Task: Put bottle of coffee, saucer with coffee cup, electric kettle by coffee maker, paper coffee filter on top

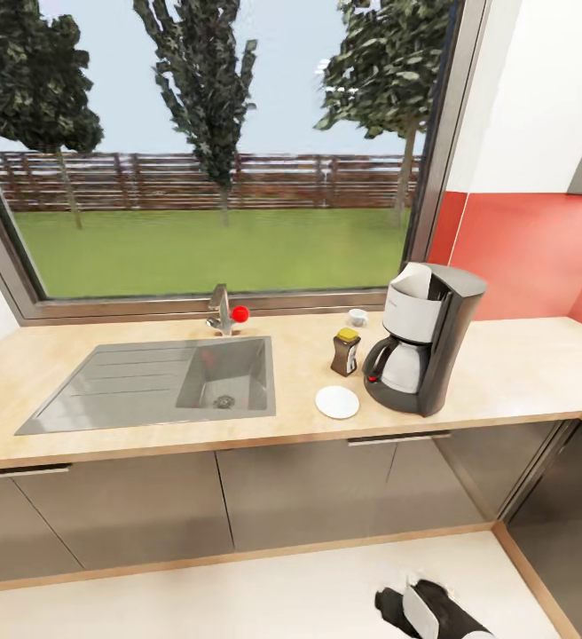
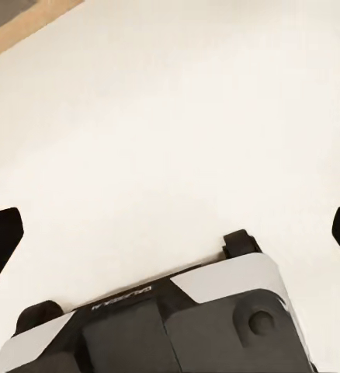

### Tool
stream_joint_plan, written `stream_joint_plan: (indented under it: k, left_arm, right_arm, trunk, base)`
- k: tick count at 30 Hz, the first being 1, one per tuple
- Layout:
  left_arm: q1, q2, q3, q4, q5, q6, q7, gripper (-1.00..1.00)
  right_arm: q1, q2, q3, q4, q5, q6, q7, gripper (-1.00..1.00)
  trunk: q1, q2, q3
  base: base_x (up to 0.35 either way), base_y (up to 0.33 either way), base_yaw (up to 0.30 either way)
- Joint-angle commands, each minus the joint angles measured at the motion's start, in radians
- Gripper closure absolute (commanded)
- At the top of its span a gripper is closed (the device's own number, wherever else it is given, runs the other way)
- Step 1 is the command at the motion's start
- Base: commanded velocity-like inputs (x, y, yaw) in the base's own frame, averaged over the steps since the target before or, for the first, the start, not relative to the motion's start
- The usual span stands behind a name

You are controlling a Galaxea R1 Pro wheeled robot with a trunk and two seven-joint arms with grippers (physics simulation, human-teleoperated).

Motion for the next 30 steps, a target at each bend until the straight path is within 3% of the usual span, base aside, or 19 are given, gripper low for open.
stream_joint_plan:
  k: [1,4,7,9,11,13,17,18,30]
  left_arm:
    - [0.001,0.001,-0.008,-0.001,0.011,-0.01,0.004,-1.0]
    - [0.006,0.001,-0.007,0.003,0.014,-0.067,0.004,-1.0]
    - [0.011,0.0,-0.006,0.018,0.016,-0.094,0.004,-1.0]
    - [0.012,0.0,-0.006,0.028,0.018,-0.1,0.004,-1.0]
    - [0.013,-0.001,-0.005,0.033,0.019,-0.103,0.004,-1.0]
    - [0.013,0.0,-0.004,0.038,0.024,-0.103,0.004,-1.0]
    - [0.013,0.0,-0.004,0.052,0.051,-0.105,0.003,-1.0]
    - [0.013,-0.001,-0.005,0.062,0.074,-0.106,-0.001,-1.0]
    - [0.015,-0.006,-0.005,0.086,0.086,-0.108,-0.008,-1.0]
  right_arm:
    - [0.0,-0.012,-0.006,0.024,0.008,-0.045,0.005,-1.0]
    - [0.007,-0.08,-0.005,0.154,0.043,-0.303,0.035,-1.0]
    - [0.029,-0.127,-0.005,0.19,0.056,-0.438,0.052,-1.0]
    - [0.041,-0.149,-0.005,0.198,0.076,-0.474,0.083,-1.0]
    - [0.048,-0.176,-0.004,0.203,0.112,-0.493,0.139,-1.0]
    - [0.054,-0.202,-0.005,0.205,0.175,-0.504,0.24,-1.0]
    - [0.058,-0.219,-0.005,0.205,0.249,-0.51,0.356,-1.0]
    - [0.059,-0.222,-0.005,0.204,0.267,-0.511,0.379,-1.0]
    - [0.059,-0.225,-0.008,0.201,0.271,-0.515,0.385,-1.0]
  trunk:
    - [0.001,-0.002,-0.002]
    - [0.001,-0.002,-0.002]
    - [0.001,-0.002,-0.002]
    - [0.001,-0.002,-0.002]
    - [0.001,-0.002,-0.002]
    - [0.001,-0.002,-0.002]
    - [0.001,-0.002,-0.002]
    - [0.001,-0.002,-0.002]
    - [0.001,-0.002,-0.002]
  base:
    - [0.0,0.0,0.0]
    - [0.0,0.0,0.0]
    - [0.0,0.0,0.0]
    - [0.0,0.0,0.0]
    - [0.0,0.0,0.0]
    - [0.0,0.0,0.0]
    - [0.0,0.0,0.0]
    - [0.0,0.0,0.0]
    - [0.0,0.0,0.0]
